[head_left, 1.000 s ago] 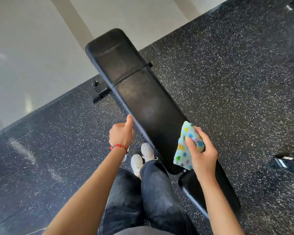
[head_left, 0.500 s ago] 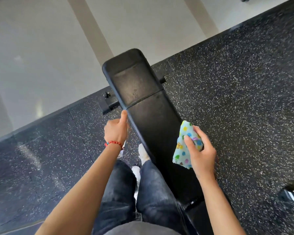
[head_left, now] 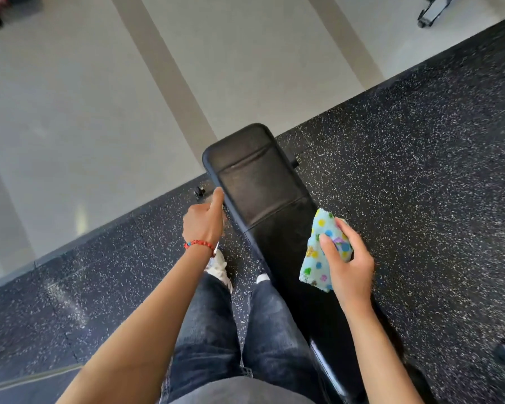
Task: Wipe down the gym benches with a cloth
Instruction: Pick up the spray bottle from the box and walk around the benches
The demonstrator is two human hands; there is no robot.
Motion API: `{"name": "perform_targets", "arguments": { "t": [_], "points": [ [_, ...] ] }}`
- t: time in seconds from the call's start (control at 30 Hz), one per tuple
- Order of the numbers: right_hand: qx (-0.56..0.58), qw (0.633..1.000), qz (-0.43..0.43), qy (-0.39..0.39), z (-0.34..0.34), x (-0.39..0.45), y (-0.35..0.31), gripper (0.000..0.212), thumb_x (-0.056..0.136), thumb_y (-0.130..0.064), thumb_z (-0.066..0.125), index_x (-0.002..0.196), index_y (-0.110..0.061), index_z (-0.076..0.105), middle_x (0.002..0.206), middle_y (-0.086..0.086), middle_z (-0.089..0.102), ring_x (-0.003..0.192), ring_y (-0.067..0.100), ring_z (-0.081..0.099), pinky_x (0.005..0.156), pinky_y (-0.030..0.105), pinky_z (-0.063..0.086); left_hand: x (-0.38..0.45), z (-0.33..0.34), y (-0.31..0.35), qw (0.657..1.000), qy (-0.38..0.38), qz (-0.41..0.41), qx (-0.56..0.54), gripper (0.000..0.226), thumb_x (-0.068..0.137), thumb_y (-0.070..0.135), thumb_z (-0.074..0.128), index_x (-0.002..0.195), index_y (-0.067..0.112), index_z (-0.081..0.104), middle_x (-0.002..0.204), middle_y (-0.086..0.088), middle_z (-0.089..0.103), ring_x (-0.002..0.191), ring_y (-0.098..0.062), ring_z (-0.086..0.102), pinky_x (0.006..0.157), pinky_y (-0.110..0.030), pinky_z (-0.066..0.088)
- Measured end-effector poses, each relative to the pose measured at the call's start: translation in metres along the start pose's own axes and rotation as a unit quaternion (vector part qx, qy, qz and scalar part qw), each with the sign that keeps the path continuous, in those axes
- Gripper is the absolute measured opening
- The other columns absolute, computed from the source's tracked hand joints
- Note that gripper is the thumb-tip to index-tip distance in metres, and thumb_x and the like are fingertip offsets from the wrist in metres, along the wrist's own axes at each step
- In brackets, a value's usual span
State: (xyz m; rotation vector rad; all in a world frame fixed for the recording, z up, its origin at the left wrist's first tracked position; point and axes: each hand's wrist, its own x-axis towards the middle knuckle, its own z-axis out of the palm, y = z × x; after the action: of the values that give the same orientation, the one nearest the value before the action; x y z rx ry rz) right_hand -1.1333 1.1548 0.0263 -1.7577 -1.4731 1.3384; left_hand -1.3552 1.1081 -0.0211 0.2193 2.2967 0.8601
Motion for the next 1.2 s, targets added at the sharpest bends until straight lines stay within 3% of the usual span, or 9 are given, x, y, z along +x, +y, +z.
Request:
{"name": "perform_targets", "arguments": {
  "t": [0.23, 0.5, 0.7, 0.77, 0.87, 0.97, 1.03, 1.1, 1.2],
  "points": [
    [0.000, 1.000, -0.009, -0.004, 0.074, -0.001, -0.044, 0.038, 0.083, -0.022, 0.067, 0.120, -0.027, 0.058, 0.111, -0.028, 0.054, 0.101, -0.019, 0.050, 0.087, 0.012, 0.042, 0.049, -0.057, 0.007, 1.000, 0.005, 0.018, -0.010, 0.058, 0.089, 0.043, 0.046, 0.039, 0.015, 0.037, 0.041, 0.000, 0.040, 0.044, -0.018, 0.035, 0.047, -0.027, 0.026],
    [-0.019, 0.994, -0.060, -0.085, 0.137, 0.007, -0.089, 0.038, 0.083, -0.018, 0.067, 0.118, -0.027, 0.058, 0.106, -0.028, 0.053, 0.092, -0.023, 0.051, 0.073, -0.002, 0.040, 0.075, -0.113, -0.010, 0.994, 0.035, 0.014, -0.105, 0.062, 0.093, 0.048, 0.047, 0.042, 0.017, 0.030, 0.041, 0.003, 0.033, 0.041, -0.013, 0.024, 0.049, -0.027, 0.023],
    [-0.028, 0.973, -0.124, -0.192, 0.190, 0.017, -0.127, 0.038, 0.082, -0.015, 0.067, 0.118, -0.024, 0.058, 0.106, -0.027, 0.055, 0.092, -0.018, 0.055, 0.080, 0.006, 0.046, 0.071, -0.165, -0.034, 0.966, 0.128, 0.008, -0.224, 0.082, 0.079, 0.068, 0.040, 0.048, -0.008, 0.043, 0.047, -0.013, 0.043, 0.045, -0.014, 0.037, 0.053, -0.029, 0.029],
    [-0.039, 0.959, -0.147, -0.239, 0.210, 0.017, -0.139, 0.038, 0.083, -0.014, 0.067, 0.119, -0.024, 0.058, 0.105, -0.023, 0.057, 0.091, -0.018, 0.055, 0.076, 0.003, 0.045, 0.067, -0.179, -0.045, 0.952, 0.164, -0.006, -0.257, 0.093, 0.071, 0.076, 0.037, 0.056, -0.016, 0.048, 0.052, -0.016, 0.046, 0.050, -0.018, 0.039, 0.055, -0.032, 0.033],
    [-0.059, 0.933, -0.176, -0.309, 0.237, 0.015, -0.155, 0.038, 0.083, -0.015, 0.067, 0.116, -0.029, 0.058, 0.107, -0.018, 0.058, 0.094, -0.017, 0.054, 0.083, 0.009, 0.045, 0.054, -0.199, -0.054, 0.931, 0.214, -0.025, -0.295, 0.090, 0.069, 0.075, 0.037, 0.057, -0.012, 0.055, 0.046, -0.011, 0.051, 0.046, -0.019, 0.048, 0.051, -0.032, 0.042],
    [-0.092, 0.896, -0.197, -0.388, 0.262, 0.007, -0.170, 0.036, 0.083, -0.017, 0.068, 0.115, -0.030, 0.059, 0.108, -0.017, 0.060, 0.096, -0.006, 0.057, 0.086, 0.019, 0.046, 0.036, -0.212, -0.059, 0.899, 0.285, -0.047, -0.329, 0.075, 0.082, 0.060, 0.043, 0.055, -0.008, 0.059, 0.039, -0.001, 0.050, 0.035, -0.008, 0.047, 0.044, -0.023, 0.041],
    [-0.112, 0.865, -0.218, -0.439, 0.277, 0.001, -0.178, 0.035, 0.082, -0.018, 0.068, 0.111, -0.035, 0.058, 0.103, -0.019, 0.060, 0.090, -0.008, 0.059, 0.078, 0.013, 0.048, 0.025, -0.217, -0.066, 0.877, 0.333, -0.063, -0.341, 0.068, 0.093, 0.046, 0.044, 0.057, -0.010, 0.059, 0.037, 0.003, 0.048, 0.033, -0.005, 0.043, 0.043, -0.021, 0.040],
    [-0.135, 0.830, -0.246, -0.482, 0.292, -0.008, -0.184, 0.034, 0.082, -0.019, 0.068, 0.108, -0.038, 0.056, 0.100, -0.023, 0.058, 0.087, -0.013, 0.058, 0.073, 0.009, 0.047, 0.013, -0.222, -0.073, 0.853, 0.369, -0.081, -0.359, 0.067, 0.098, 0.037, 0.041, 0.058, -0.015, 0.058, 0.039, -0.002, 0.049, 0.034, -0.006, 0.043, 0.041, -0.019, 0.039],
    [-0.169, 0.781, -0.275, -0.535, 0.315, -0.027, -0.188, 0.034, 0.082, -0.022, 0.068, 0.107, -0.040, 0.056, 0.099, -0.022, 0.059, 0.089, -0.007, 0.058, 0.075, 0.015, 0.047, -0.004, -0.230, -0.089, 0.816, 0.421, -0.110, -0.381, 0.067, 0.098, 0.033, 0.041, 0.059, -0.019, 0.057, 0.045, -0.010, 0.050, 0.034, -0.009, 0.044, 0.041, -0.016, 0.039]
  ]
}}
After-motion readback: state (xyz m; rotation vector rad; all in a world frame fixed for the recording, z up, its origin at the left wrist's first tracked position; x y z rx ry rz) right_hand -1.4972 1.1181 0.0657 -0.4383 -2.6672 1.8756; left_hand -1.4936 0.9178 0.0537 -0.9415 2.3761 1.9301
